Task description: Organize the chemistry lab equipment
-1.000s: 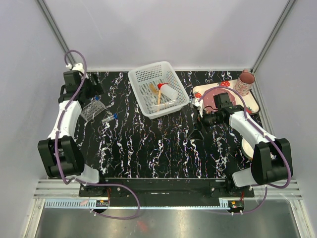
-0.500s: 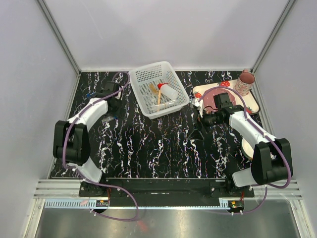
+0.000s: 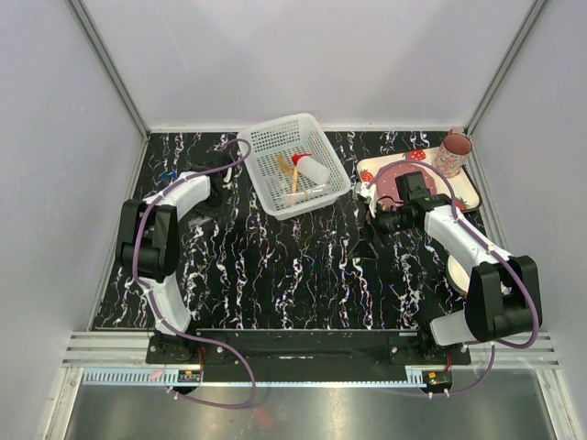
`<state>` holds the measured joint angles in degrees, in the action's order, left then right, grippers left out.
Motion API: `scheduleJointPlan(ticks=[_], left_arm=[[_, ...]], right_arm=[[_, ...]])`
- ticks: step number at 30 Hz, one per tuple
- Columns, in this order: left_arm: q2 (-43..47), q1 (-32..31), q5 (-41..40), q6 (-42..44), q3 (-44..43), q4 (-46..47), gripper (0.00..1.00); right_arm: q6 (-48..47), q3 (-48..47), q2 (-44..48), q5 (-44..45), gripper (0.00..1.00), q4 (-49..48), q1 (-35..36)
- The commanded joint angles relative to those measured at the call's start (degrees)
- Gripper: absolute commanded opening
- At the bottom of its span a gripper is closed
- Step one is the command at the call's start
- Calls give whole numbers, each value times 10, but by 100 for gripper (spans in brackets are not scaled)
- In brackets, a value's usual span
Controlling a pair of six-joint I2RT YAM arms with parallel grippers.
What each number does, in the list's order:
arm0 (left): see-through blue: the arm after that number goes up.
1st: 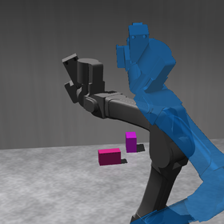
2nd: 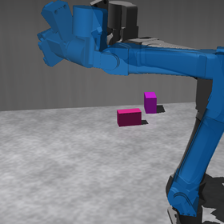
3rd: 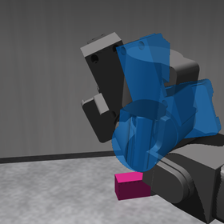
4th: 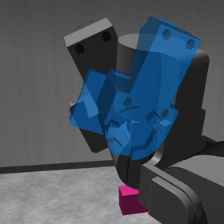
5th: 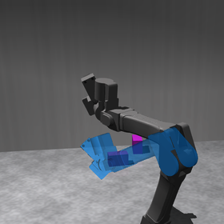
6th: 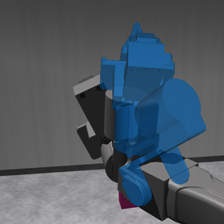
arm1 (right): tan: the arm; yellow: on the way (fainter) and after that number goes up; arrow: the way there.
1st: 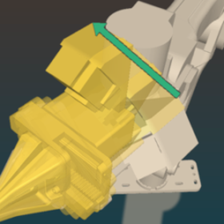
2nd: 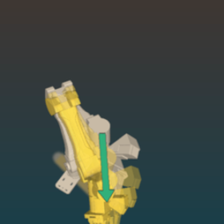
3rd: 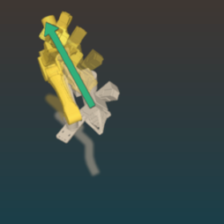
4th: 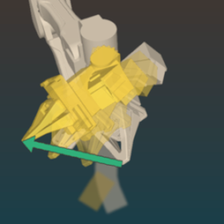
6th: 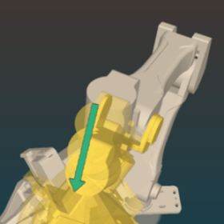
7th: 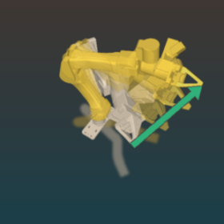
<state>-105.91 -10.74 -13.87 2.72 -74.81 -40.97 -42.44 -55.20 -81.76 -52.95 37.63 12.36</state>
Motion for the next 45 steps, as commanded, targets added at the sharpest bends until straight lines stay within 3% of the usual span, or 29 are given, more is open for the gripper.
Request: scheduleJointPlan(ticks=[1,21,45], left_arm=[[-15,-1,-12,15,-28,3,49],[-58,22,7,21,-52,5,47],[-40,28,1,17,-63,19,50]], right_arm=[[-11,-25,2,3,100,3,-1],[-12,-25,1,3,100,4,-1],[-13,-25,-2,4,100,7,-1]])
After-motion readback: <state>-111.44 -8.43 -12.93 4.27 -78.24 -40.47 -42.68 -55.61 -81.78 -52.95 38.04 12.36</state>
